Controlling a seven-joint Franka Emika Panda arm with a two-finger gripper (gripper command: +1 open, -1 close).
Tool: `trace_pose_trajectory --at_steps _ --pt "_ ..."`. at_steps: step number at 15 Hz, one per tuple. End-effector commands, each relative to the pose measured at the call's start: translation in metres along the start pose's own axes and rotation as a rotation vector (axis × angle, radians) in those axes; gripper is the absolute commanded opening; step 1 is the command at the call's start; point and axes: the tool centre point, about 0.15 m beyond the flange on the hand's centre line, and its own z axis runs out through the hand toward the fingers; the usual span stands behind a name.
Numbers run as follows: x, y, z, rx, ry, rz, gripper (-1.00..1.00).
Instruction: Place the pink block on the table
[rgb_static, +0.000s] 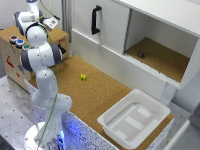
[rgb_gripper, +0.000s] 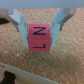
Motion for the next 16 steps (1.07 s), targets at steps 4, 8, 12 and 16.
trace_pose_trajectory --at_steps 4,8,12,16 --pt "-0.117 -0.006 -0.007 0.076 -0.062 0.503 -1.0" --pt "-0.193 -0.05 0.007 0.095 -0.052 0.788 -1.0" --pt "-0.266 -0.074 0.05 0.098 -0.044 0.941 -1.0" --pt "-0.376 -0.09 0.095 0.105 0.02 1.193 -1.0"
